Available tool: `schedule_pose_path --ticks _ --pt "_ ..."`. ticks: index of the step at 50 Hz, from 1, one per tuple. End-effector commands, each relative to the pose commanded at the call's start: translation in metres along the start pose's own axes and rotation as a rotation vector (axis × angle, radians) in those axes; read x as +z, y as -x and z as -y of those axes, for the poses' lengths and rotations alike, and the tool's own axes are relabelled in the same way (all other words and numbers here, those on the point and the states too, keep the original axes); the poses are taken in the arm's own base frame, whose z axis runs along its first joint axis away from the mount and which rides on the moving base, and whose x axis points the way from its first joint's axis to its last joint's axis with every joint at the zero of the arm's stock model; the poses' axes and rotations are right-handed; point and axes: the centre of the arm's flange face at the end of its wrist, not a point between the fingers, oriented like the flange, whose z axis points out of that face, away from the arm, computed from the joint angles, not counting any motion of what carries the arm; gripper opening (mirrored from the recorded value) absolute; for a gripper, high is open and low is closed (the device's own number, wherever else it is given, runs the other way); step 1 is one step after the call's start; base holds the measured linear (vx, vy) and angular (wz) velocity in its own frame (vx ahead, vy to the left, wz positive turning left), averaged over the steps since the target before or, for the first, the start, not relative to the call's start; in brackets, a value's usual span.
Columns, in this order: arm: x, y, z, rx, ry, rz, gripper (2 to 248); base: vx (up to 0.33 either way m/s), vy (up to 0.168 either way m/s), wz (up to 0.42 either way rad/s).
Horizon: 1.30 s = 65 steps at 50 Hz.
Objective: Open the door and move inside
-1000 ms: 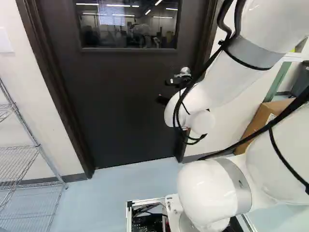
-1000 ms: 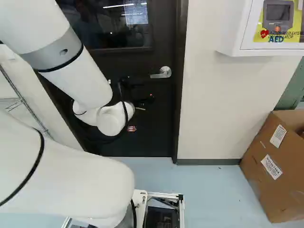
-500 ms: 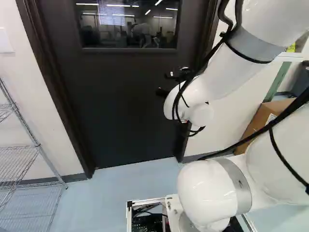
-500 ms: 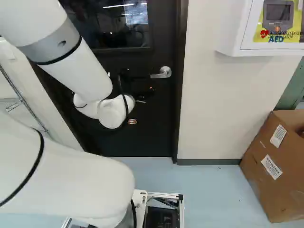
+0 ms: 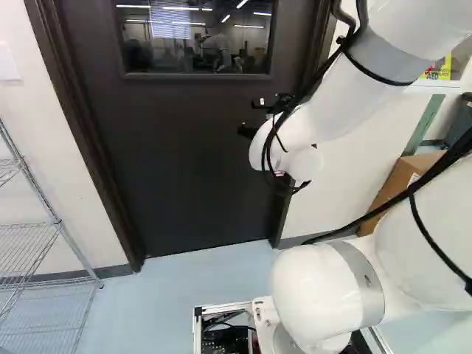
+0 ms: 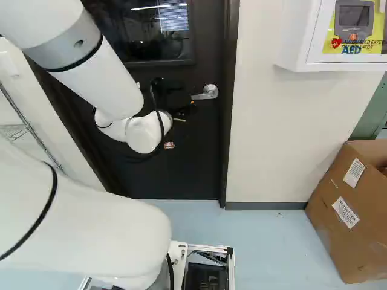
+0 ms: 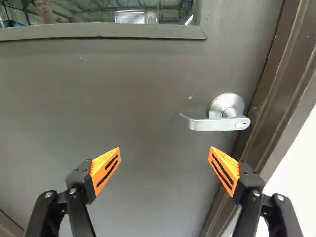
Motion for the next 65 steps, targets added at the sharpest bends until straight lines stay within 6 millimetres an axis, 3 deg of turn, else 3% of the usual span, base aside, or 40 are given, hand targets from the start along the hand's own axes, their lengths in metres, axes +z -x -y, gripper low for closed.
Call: schedule_pose_path --ticks 65 --pt "0.037 -0.071 -0.004 -0.138 -0.097 -0.134 247 0.000 0.000 0.000"
